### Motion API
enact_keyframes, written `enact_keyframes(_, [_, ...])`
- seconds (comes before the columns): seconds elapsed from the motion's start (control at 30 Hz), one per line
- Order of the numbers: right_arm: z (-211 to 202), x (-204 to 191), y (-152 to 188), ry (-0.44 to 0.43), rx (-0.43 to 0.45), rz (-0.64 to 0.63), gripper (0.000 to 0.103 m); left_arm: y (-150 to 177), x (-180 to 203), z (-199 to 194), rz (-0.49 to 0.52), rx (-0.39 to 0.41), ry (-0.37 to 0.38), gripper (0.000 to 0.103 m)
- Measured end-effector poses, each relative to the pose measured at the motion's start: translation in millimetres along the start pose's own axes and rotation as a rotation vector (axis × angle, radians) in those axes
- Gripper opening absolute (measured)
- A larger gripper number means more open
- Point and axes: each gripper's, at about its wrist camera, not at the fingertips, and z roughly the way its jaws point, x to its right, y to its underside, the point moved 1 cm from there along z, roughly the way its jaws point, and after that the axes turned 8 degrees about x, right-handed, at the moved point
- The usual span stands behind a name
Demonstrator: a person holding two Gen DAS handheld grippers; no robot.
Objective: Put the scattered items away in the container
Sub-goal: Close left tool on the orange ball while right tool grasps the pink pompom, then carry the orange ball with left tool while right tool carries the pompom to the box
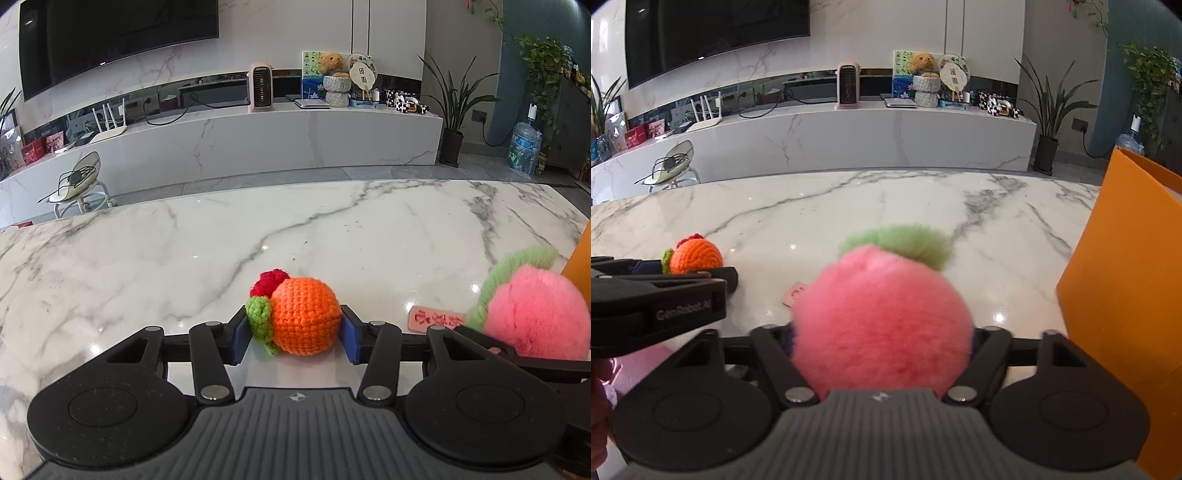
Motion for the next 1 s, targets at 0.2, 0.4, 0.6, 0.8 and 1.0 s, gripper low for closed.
enact_keyframes(0.2, [-3.1, -5.2, -0.2, -0.018, 0.009, -0.018, 0.052, -3.4, -0.9, -11.6, -0.006, 0.018, -0.007, 0.056])
enact_keyframes(0.4, [-12.1, -6.0, -4.0, -0.027, 0.036, -0.026, 0.050, -9.1, -0.1, -24.7, 0.005, 0.035, -0.010, 0.056])
enact_keyframes(0.6, [-34.1, -7.4, -15.1, -0.040, 0.088, -0.035, 0.050, -19.9, 6.1, -46.0, 0.013, 0.070, 0.003, 0.056])
enact_keyframes(0.8, [-63.2, -2.4, -27.8, -0.035, 0.124, -0.028, 0.050, -31.0, 11.9, -79.1, 0.021, 0.108, 0.010, 0.056])
enact_keyframes(1.0, [-102.0, -0.4, -39.2, -0.036, 0.161, -0.021, 0.050, -40.7, 16.7, -118.8, 0.017, 0.143, 0.006, 0.056])
